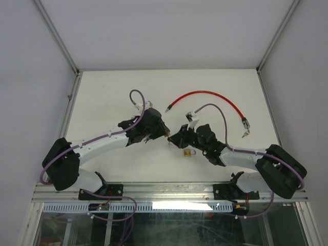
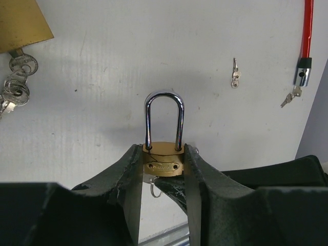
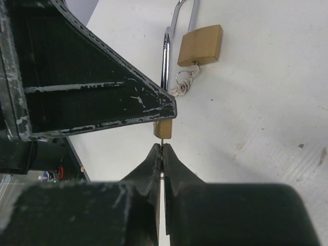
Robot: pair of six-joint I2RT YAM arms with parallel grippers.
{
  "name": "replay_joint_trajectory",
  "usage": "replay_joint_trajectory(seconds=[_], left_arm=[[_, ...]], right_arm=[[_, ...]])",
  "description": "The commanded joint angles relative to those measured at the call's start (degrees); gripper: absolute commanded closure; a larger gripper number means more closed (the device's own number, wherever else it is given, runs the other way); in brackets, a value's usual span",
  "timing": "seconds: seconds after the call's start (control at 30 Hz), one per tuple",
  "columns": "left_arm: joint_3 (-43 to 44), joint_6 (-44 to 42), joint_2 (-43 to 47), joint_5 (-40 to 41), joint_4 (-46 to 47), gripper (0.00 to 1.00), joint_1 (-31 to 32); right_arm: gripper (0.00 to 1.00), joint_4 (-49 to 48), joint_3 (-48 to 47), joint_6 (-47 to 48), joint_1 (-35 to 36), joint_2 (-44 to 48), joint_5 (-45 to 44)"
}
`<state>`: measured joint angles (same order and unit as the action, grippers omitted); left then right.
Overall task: Unlock with the key
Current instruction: Unlock the lock.
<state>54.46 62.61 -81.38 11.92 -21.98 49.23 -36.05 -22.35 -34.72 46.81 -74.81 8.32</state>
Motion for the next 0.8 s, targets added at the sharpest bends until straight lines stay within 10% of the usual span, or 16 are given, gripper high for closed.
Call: replay_joint_trajectory(seconds=[0.0, 0.77], left_arm=[[-1.39, -0.74, 2.40, -10.13, 1.62, 1.00, 2.63], [-4.34, 5.75, 3.32, -14.24, 8.68, 1.00, 7.86]], right_arm=[[1.00, -10.77, -0.48, 2.29, -2.50, 2.79, -0.45], [1.00, -31.25, 2.22, 8.53, -3.56, 1.49, -1.20]])
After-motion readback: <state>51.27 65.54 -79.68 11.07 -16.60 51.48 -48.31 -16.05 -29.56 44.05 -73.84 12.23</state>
